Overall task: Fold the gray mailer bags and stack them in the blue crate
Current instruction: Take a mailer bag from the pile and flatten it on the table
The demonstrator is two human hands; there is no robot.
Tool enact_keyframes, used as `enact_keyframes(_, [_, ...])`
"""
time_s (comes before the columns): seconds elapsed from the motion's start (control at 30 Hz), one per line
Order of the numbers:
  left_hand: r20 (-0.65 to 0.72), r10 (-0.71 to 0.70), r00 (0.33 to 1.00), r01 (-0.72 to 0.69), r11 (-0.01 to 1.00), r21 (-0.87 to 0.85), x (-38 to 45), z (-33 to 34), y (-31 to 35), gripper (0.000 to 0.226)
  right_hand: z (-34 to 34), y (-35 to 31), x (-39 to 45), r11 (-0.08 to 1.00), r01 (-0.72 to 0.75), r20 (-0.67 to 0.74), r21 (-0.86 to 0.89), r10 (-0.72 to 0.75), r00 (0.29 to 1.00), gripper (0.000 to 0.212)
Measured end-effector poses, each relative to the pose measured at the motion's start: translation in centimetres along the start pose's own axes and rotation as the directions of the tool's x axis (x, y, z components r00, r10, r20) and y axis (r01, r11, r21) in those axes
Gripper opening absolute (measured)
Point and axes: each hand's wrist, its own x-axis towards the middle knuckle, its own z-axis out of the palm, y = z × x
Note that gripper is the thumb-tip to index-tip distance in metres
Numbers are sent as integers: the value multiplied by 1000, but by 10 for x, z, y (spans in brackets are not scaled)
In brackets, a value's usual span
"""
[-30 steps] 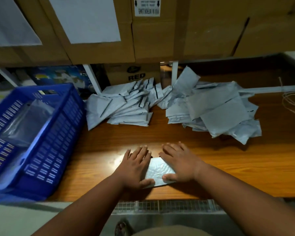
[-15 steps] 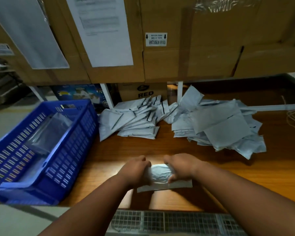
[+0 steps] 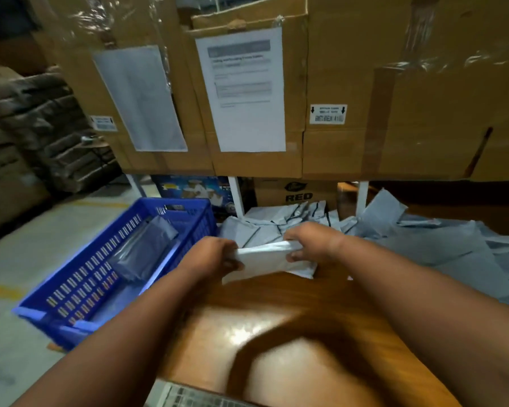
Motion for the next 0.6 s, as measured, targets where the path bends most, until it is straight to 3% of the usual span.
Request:
enact_keyframes(0.13, [-113, -120, 986, 119, 993, -16, -2, -50, -42, 23, -47, -41, 59, 997, 77, -63, -3, -77, 995, 54])
enact_keyframes(0.3, [-209, -268, 940, 270, 963, -22, -12, -83, -96, 25, -82, -104, 132, 981, 176, -50, -88, -181, 982, 35])
enact_keyframes(0.6, [-280, -480, 831, 500, 866, -2, -21, -88, -222, 25, -78, -207, 278, 944, 285, -27, -166, -293, 956, 29])
